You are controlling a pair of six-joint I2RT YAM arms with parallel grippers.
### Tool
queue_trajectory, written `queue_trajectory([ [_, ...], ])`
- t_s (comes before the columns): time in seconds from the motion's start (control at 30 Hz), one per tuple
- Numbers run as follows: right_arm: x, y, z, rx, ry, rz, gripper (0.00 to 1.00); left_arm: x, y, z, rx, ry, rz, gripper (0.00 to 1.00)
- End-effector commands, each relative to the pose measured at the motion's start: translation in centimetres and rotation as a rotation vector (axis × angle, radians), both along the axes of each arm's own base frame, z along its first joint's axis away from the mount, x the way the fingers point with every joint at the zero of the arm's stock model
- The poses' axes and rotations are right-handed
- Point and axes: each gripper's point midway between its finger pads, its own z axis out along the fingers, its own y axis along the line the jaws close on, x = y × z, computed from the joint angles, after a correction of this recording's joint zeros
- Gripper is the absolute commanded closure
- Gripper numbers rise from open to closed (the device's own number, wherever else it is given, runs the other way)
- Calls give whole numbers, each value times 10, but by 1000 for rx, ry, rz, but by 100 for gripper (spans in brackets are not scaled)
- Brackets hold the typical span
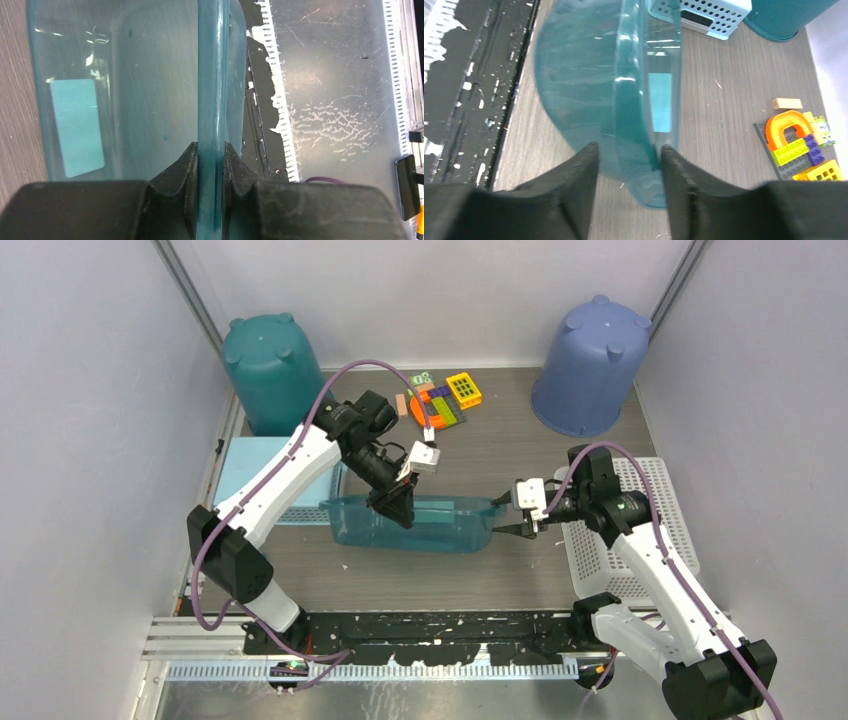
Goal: Turn the large container upside down
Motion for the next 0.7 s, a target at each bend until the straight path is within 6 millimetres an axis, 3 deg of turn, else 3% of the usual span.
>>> queue_trajectory([
  [0.0,-13,4,17,35,17,43,39,15,-2,10,-29,-53,62,94],
  [0.33,-19,5,60,25,44,29,32,15,-21,-13,44,-126,71,100],
  [0.67,7,16,36,-4,51,-89,25,16,-46,-10,33,-178,97,100],
])
